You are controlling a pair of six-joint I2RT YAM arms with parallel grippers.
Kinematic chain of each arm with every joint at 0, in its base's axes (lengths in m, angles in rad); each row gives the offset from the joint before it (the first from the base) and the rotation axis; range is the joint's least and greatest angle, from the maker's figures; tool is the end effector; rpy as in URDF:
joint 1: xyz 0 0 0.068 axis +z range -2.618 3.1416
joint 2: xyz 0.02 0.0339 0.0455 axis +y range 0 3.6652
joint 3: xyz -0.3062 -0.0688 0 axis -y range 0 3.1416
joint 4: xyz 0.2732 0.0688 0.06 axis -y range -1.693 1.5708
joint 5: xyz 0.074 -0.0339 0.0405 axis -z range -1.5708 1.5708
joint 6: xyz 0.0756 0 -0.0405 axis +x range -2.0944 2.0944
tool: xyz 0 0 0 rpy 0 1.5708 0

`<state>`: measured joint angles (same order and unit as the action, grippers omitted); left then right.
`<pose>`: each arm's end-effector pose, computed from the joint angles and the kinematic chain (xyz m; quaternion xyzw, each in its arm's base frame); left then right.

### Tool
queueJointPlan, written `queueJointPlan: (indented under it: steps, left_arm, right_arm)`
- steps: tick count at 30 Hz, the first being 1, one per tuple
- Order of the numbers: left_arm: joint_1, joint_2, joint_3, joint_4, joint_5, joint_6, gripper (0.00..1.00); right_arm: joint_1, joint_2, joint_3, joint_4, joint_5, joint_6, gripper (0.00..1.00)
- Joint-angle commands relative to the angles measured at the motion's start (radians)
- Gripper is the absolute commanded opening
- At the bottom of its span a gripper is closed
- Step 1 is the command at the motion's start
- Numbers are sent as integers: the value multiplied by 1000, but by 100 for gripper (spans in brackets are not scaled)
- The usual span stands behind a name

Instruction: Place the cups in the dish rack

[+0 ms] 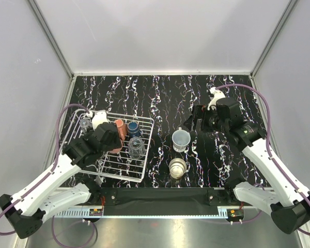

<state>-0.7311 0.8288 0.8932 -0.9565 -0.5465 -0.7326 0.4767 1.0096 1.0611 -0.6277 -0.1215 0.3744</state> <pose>0.1519 -0.0835 0.3088 -0.0905 0.9079 -0.0249 0.4085 0.2195 0.1237 0.3655 -0.0738 0.8746 0.2452 0.4117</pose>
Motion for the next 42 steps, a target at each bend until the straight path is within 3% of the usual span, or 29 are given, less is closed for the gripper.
queueJointPlan:
  steps: [1, 26, 30, 38, 42]
  left_arm:
    - [6, 35, -11, 100, -44, 4, 0]
    - [73, 230, -86, 245, -23, 10, 1]
    - [93, 262, -82, 265, 6, 28, 15]
    - [124, 263, -86, 289, 28, 39, 29]
    - [131, 254, -88, 285, 46, 42, 48]
  right_arm:
    - [-3, 20, 31, -10, 37, 18, 99]
    - [-3, 50, 14, 0, 20, 46, 100]
    - [-3, 50, 2, 6, 14, 57, 100]
    - [-3, 53, -15, 23, 8, 63, 100]
    - [-3, 63, -16, 28, 5, 63, 100]
